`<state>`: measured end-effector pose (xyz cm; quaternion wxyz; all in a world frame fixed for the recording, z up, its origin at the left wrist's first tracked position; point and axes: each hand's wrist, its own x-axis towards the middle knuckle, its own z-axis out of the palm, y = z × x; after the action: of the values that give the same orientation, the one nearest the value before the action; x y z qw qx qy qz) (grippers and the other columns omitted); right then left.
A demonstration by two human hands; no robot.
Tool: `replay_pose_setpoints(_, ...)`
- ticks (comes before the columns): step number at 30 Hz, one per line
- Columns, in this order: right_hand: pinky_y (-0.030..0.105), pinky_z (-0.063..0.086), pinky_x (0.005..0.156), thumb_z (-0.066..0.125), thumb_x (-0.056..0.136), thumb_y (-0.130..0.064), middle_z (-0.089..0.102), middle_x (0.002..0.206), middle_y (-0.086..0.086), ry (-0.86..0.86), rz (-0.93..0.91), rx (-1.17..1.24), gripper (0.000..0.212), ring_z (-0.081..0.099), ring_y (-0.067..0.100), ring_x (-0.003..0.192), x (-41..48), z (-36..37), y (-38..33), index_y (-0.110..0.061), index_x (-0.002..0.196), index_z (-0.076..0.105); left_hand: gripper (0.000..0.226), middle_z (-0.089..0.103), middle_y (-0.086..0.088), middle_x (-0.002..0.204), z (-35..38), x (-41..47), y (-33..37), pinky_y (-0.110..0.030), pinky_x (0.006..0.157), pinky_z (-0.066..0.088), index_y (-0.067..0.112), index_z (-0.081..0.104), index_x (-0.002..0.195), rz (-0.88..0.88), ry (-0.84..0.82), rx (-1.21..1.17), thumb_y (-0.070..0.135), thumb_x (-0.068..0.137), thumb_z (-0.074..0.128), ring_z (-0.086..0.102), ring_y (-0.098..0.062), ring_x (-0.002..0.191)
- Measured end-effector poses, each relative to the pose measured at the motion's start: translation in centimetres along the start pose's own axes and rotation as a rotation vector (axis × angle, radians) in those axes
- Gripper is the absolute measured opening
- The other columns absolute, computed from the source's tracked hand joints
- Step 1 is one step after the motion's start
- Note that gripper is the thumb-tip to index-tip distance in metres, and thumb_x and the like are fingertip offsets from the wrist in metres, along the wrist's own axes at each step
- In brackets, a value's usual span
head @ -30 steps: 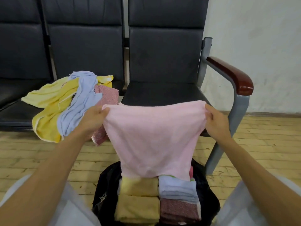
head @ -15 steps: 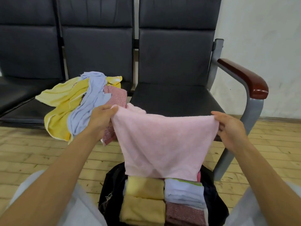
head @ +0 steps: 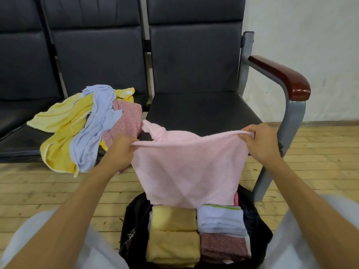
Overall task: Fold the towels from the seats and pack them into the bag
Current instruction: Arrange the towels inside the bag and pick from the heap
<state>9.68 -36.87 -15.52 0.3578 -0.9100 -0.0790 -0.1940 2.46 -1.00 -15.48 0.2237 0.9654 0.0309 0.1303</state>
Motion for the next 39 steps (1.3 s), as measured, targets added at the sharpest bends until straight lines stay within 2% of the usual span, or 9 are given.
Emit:
replay_pose_setpoints(4,0.008,0.031,0.071,0.053,0.098,-0.014,0.052,0.102,0.003,-0.064,-0.064,-0.060,0.007,0.049,0.013,0.091,0.1,0.8,0.7,-0.016,0.093,0.058,0.020,0.052,-0.021,0.114,-0.1,0.4,-0.1,-0.031,0.087,0.037,-0.006,0.067,0.100,-0.097,0.099,-0.064,0.004,0.097,0.050,0.050,-0.035,0.109)
replay_pose_setpoints(8,0.020,0.039,0.066,0.038,0.105,-0.022,0.051,0.095,-0.005,-0.190,-0.002,0.149,0.012,0.050,0.010,0.085,-1.0,1.3,-0.7,-0.016,0.107,0.048,0.026,0.062,-0.013,0.086,-0.4,-0.9,2.7,-0.028,0.060,0.042,0.014,0.064,0.090,-0.183,0.117,-0.427,0.017,0.102,0.041,0.054,-0.022,0.071)
replay_pose_setpoints(11,0.024,0.041,0.071,0.037,0.105,-0.025,0.053,0.100,-0.003,-0.269,0.066,0.218,0.016,0.052,0.014,0.094,-1.5,1.8,-1.4,-0.015,0.112,0.048,0.024,0.065,-0.004,0.090,-0.1,-1.2,4.0,-0.023,0.055,0.056,0.018,0.062,0.097,-0.343,0.066,-0.808,0.019,0.104,0.039,0.062,-0.017,0.080)
replay_pose_setpoints(16,0.040,0.045,0.087,0.043,0.102,-0.022,0.060,0.109,0.011,-0.571,0.106,-0.030,0.023,0.056,0.029,0.102,-1.8,2.5,-1.4,-0.004,0.108,0.057,0.025,0.064,-0.013,0.098,0.9,-1.0,4.3,-0.030,0.055,0.057,0.012,0.060,0.110,-0.368,-0.093,-0.883,0.022,0.105,0.038,0.066,-0.023,0.083)
replay_pose_setpoints(20,0.035,0.049,0.081,0.048,0.100,-0.018,0.065,0.103,0.017,-0.810,0.192,0.226,0.023,0.060,0.022,0.090,-2.4,1.9,-2.0,-0.001,0.099,0.063,0.028,0.065,-0.009,0.080,0.7,-1.6,5.7,-0.026,0.049,0.053,0.009,0.063,0.102,-0.262,-0.386,-0.960,0.024,0.104,0.039,0.065,-0.016,0.062)
replay_pose_setpoints(23,0.032,0.047,0.079,0.047,0.101,-0.018,0.065,0.097,0.004,-0.573,0.126,0.293,0.020,0.059,0.018,0.091,-1.8,1.1,-2.0,-0.015,0.092,0.064,0.028,0.064,-0.008,0.083,0.4,-1.5,6.0,-0.024,0.046,0.050,0.012,0.064,0.111,-0.220,-0.306,-0.908,0.025,0.104,0.041,0.063,-0.018,0.067)
replay_pose_setpoints(30,0.030,0.036,0.077,0.037,0.104,-0.018,0.058,0.100,0.004,0.014,0.121,0.188,0.022,0.052,0.021,0.095,-0.4,-0.7,-1.0,-0.011,0.106,0.057,0.021,0.055,0.001,0.072,-0.6,-0.5,3.4,-0.011,0.055,0.033,0.012,0.064,0.091,-0.075,0.384,-0.242,0.008,0.099,0.045,0.048,-0.013,0.067)
replay_pose_setpoints(34,0.028,0.035,0.078,0.038,0.105,-0.018,0.055,0.096,0.002,0.113,0.112,0.132,0.019,0.048,0.015,0.089,-0.3,-1.3,-1.7,-0.011,0.102,0.055,0.019,0.055,-0.004,0.069,-0.8,0.2,2.1,-0.027,0.059,0.041,0.004,0.062,0.087,-0.045,0.393,-0.155,0.004,0.097,0.046,0.051,-0.024,0.069)
replay_pose_setpoints(39,0.026,0.033,0.077,0.042,0.103,-0.018,0.055,0.096,0.002,0.160,0.119,0.093,0.024,0.048,0.016,0.090,-0.3,-1.4,-1.8,-0.005,0.112,0.061,0.024,0.057,0.000,0.086,-0.8,0.0,2.4,-0.015,0.057,0.032,0.008,0.061,0.105,-0.053,0.384,-0.138,-0.005,0.093,0.044,0.050,-0.017,0.080)
